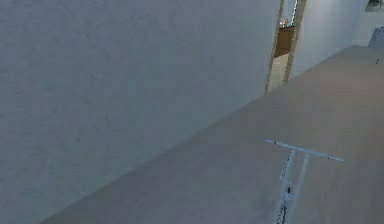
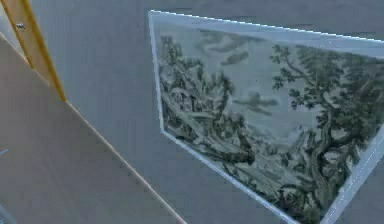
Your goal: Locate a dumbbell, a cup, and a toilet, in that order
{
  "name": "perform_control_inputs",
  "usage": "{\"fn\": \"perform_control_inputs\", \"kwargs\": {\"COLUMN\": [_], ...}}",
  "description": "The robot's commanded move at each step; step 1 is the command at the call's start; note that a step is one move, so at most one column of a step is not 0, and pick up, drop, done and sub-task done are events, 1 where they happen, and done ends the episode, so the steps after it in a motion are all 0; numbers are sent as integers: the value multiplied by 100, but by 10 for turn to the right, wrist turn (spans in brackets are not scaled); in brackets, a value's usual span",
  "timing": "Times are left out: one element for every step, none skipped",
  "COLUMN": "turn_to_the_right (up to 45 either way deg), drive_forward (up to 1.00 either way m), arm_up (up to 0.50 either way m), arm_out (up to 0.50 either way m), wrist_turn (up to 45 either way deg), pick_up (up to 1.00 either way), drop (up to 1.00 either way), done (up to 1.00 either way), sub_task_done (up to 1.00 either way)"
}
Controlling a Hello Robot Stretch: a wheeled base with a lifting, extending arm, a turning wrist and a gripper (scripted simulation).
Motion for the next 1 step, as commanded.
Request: {"fn": "perform_control_inputs", "kwargs": {"turn_to_the_right": [0], "drive_forward": [60], "arm_up": [0], "arm_out": [0], "wrist_turn": [0], "pick_up": [0], "drop": [0], "done": [0], "sub_task_done": [0]}}
